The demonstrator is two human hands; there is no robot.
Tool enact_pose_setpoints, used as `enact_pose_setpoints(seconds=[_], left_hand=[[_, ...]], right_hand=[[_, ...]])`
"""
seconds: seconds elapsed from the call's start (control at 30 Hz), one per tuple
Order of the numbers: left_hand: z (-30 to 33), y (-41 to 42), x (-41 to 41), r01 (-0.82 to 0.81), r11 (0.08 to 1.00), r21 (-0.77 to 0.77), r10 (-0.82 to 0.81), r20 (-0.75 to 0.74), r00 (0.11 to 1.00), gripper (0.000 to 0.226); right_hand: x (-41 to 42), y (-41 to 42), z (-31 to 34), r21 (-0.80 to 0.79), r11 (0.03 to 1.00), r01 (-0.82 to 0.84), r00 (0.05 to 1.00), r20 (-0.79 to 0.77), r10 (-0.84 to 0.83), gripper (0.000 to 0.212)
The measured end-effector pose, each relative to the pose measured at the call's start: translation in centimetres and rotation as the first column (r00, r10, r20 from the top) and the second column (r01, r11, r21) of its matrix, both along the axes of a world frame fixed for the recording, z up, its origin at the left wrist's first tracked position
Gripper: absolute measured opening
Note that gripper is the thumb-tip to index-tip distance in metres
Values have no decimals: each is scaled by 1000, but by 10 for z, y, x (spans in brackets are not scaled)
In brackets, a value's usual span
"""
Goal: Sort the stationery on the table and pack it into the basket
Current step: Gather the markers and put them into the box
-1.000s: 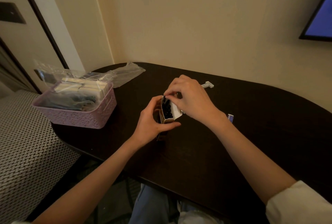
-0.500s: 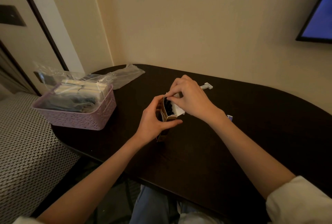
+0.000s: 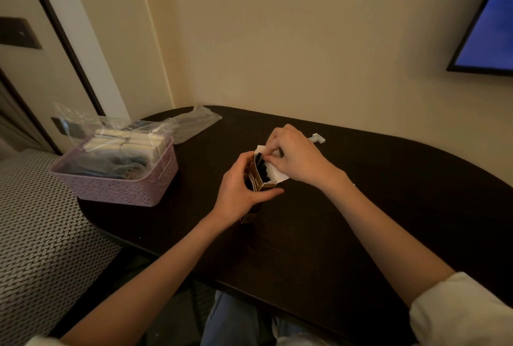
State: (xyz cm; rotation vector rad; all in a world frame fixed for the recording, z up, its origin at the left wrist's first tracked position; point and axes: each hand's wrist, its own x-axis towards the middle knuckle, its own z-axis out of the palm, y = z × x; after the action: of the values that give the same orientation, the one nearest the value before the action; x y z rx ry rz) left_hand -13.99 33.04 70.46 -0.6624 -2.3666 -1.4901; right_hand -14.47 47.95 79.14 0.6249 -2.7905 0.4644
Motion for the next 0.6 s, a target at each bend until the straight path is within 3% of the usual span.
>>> enact_pose_setpoints(seconds=[0.37, 0.6], left_hand=[[0, -2, 2, 6, 1000, -19, -6, -9, 1000, 80], [1, -4, 4, 5, 1000, -10, -5, -7, 1000, 77]], right_hand=[[5, -9, -1, -30, 992, 123, 989, -82, -125, 9], [7, -7, 2, -57, 996, 71, 997, 17, -70, 11]])
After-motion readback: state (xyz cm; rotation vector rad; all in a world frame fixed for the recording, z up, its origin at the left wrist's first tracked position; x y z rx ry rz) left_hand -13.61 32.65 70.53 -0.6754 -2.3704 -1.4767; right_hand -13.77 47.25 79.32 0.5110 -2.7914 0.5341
